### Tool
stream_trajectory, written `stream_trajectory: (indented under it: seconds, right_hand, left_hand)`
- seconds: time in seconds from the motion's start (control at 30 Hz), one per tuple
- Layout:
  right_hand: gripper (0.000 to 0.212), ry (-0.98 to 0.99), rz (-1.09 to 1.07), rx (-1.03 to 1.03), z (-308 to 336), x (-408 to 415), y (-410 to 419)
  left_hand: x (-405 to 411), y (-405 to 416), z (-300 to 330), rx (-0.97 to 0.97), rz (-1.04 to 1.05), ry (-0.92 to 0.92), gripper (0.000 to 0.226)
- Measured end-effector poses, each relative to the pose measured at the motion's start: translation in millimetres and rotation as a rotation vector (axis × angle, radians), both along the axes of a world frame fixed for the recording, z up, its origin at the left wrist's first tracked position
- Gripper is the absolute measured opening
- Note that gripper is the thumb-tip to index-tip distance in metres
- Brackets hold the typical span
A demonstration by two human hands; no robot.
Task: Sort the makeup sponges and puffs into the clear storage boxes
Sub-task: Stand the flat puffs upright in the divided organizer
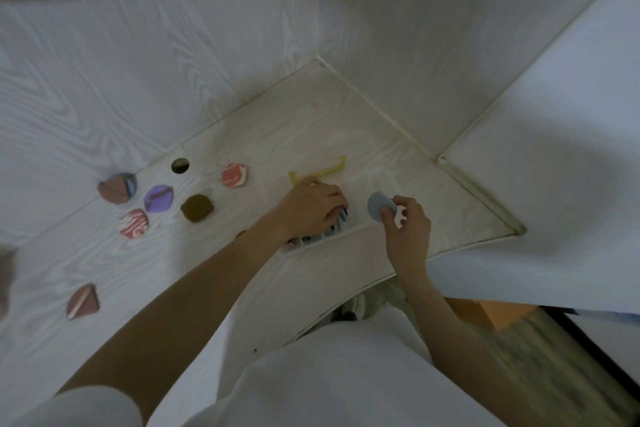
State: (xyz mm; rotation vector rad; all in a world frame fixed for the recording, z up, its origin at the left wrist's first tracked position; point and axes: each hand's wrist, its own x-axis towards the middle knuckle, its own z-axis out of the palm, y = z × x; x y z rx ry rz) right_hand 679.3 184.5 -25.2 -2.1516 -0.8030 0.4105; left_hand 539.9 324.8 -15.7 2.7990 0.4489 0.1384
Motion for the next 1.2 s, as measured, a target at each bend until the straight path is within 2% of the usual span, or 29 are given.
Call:
stream_trajectory:
  seconds: [0.13,0.23,0.3,0.43,0.6,0.73,0.87,0.97,1.03,1.2]
  right_hand:
    - [0.019,0.01,0.063,0.011,2.2,-3.0,10.3]
    - [0.018,0.015,0.161,0.017,4.9,-9.7,22.1]
    - [0.018,0.048,0.251,0.03,6.0,-15.9,32.3]
    - [0.017,0.112,0.449,0.069,9.9,-35.0,55.3]
    - [0.015,0.19,0.574,0.12,13.2,-60.8,74.1]
    - [0.013,0.155,0.509,0.117,12.1,-71.3,69.6]
    - [0.011,0.059,0.461,0.12,10.8,-77.8,51.7]
    - [0.012,-0.03,0.47,0.144,14.5,-85.0,40.2]
    - [0.012,-0.037,0.515,0.141,17.0,-93.8,36.5]
    - [0.015,-0.218,0.611,0.065,10.9,-117.4,37.5]
  left_hand:
    - [-17.9,-5.5,-6.2,0.001,0.029,0.059,0.031]
    - [-38.7,-13.2,-3.8,-0.086,0.116,0.036,0.037]
    - [-56.7,-19.1,-1.8,-0.144,0.21,-0.004,0.027]
    - [-87.3,-28.4,0.4,-0.097,0.461,-0.091,0.015]
    - [-98.9,-20.1,-7.7,-0.007,0.584,-0.022,0.011]
    - [-103.0,-16.3,-11.6,-0.036,0.539,-0.007,0.016]
    - [-110.6,-16.6,-6.4,-0.114,0.378,0.205,0.029]
    - [-122.3,-23.6,-5.4,-0.085,0.298,0.317,0.039]
    - [-131.2,-28.8,-9.9,-0.028,0.289,0.255,0.042]
    - [-141.6,-38.5,-18.9,0.078,0.396,0.062,0.028]
